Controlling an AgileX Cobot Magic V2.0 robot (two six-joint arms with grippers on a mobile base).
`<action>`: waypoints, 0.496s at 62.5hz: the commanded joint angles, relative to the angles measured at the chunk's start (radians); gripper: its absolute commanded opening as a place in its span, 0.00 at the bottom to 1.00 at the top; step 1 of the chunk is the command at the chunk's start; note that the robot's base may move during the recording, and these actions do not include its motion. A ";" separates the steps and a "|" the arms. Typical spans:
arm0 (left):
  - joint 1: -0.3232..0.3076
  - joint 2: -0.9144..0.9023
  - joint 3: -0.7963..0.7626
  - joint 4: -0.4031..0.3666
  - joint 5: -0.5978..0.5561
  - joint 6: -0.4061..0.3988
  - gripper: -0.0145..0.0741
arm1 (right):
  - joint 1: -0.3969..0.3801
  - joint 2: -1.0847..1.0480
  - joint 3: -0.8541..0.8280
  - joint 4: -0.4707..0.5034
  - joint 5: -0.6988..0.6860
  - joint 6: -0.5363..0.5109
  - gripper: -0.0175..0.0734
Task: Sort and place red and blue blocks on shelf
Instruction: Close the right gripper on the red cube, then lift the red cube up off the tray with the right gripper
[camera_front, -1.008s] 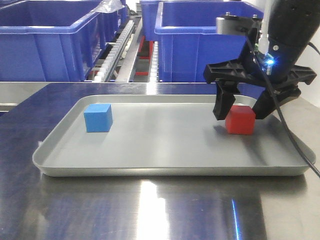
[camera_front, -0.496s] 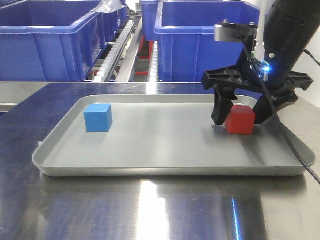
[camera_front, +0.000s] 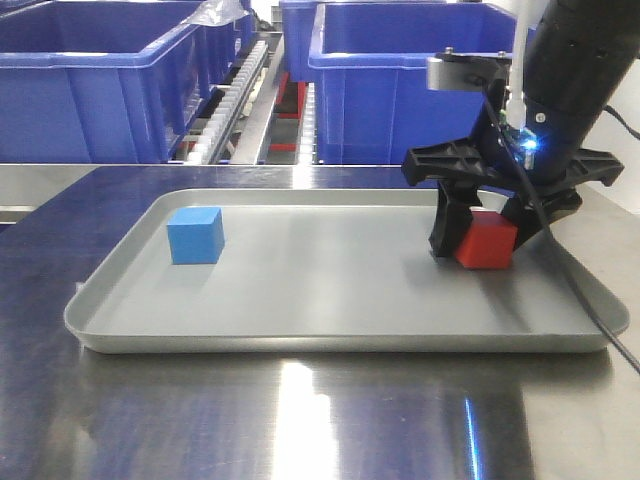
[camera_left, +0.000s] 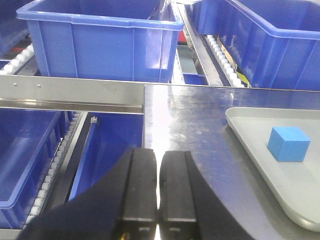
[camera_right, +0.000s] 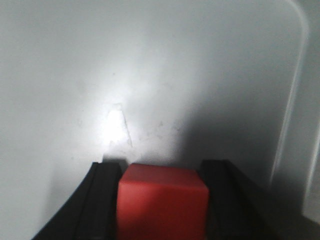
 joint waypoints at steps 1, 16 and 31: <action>-0.001 -0.015 0.039 -0.005 -0.078 0.002 0.31 | 0.001 -0.048 -0.039 0.005 -0.033 -0.001 0.33; -0.001 -0.015 0.039 -0.005 -0.078 0.002 0.31 | 0.001 -0.131 -0.052 0.005 -0.081 -0.001 0.25; -0.001 -0.015 0.039 -0.005 -0.078 0.002 0.31 | 0.000 -0.299 -0.049 0.004 -0.178 -0.001 0.25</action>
